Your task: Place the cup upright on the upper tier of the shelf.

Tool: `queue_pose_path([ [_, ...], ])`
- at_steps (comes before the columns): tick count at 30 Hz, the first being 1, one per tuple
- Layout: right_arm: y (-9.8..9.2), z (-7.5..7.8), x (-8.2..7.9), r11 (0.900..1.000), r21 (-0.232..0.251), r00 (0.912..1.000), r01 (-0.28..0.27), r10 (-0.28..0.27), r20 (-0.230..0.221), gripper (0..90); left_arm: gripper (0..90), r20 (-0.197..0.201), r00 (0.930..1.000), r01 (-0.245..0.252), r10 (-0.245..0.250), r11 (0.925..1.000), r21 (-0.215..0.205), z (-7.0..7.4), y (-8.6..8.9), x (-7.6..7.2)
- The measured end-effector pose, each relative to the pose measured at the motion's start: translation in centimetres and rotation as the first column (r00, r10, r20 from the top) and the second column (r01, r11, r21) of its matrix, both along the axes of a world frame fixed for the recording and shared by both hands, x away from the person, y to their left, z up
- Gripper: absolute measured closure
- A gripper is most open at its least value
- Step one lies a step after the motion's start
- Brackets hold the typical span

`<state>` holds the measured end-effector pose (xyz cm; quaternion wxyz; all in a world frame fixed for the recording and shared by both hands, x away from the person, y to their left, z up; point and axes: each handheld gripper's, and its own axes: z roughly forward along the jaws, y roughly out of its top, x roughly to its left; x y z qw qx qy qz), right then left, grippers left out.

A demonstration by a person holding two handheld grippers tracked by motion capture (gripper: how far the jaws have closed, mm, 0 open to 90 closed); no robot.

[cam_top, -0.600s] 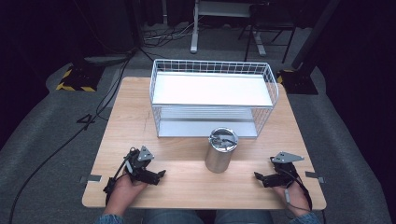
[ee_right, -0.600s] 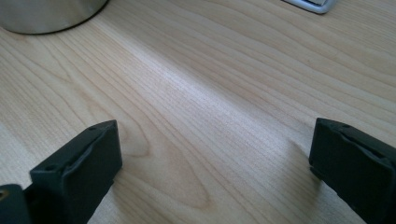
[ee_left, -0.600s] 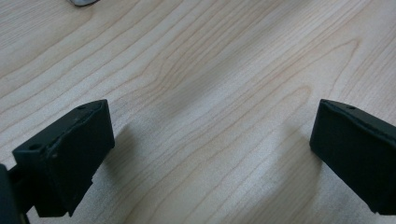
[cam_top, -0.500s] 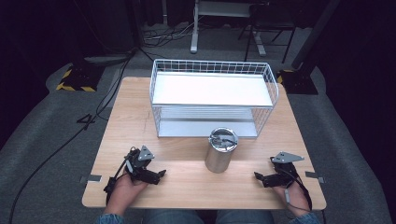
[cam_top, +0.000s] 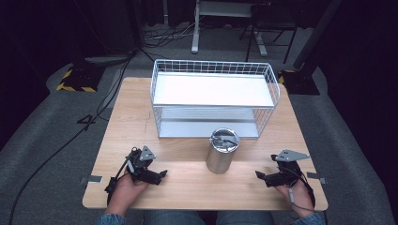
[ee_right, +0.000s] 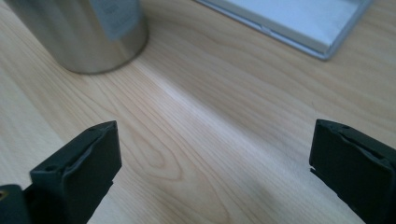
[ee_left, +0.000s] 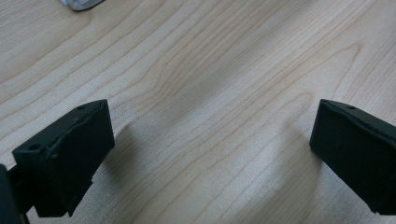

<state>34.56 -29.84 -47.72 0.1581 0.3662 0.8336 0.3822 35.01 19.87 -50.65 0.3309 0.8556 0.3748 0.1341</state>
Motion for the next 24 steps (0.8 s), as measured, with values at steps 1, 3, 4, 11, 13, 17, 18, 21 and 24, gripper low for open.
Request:
queue_pose_path([
  [1,0.1,0.5,-0.1,1.000,0.006,0.9999,-0.010,0.010,0.007,2.6,0.2,0.000,1.0000,0.000,0.000,1.0000,0.001,0.0,0.0,0.0],
  [3,0.3,1.1,-0.3,1.000,0.014,0.9996,-0.022,0.022,0.019,2.6,0.2,0.004,1.0000,-0.003,0.003,1.0000,0.004,0.0,0.0,0.1],
  [4,0.4,1.5,-0.3,0.999,0.021,0.9993,-0.030,0.030,0.025,2.6,0.2,0.002,1.0000,-0.001,0.001,1.0000,0.002,0.0,0.0,0.1],
  [11,0.9,3.3,-0.6,0.997,0.056,0.9973,-0.059,0.057,0.045,2.6,0.3,-0.004,1.0000,0.004,-0.004,1.0000,0.001,0.0,-0.1,0.2],
  [13,1.1,3.7,-0.7,0.995,0.075,0.9972,-0.061,0.058,0.048,2.6,0.3,-0.003,1.0000,0.003,-0.003,1.0000,0.001,0.0,-0.1,0.2],
  [17,1.5,4.6,-0.8,0.990,0.115,0.9960,-0.078,0.072,0.053,2.6,0.3,-0.004,1.0000,0.002,-0.002,1.0000,0.002,0.0,-0.1,0.2],
  [18,1.6,4.8,-0.8,0.990,0.119,0.9957,-0.081,0.075,0.055,2.6,0.2,-0.004,1.0000,0.003,-0.003,1.0000,0.001,0.0,-0.1,0.2],
  [21,2.0,5.2,-0.7,0.988,0.125,0.9946,-0.091,0.083,0.061,2.6,0.3,-0.004,1.0000,0.003,-0.003,1.0000,0.002,0.0,-0.1,0.2],
  [24,2.5,5.6,-0.5,0.987,0.127,0.9936,-0.101,0.093,0.065,2.6,0.3,-0.004,1.0000,0.002,-0.002,1.0000,0.001,0.0,-0.1,0.2],
])
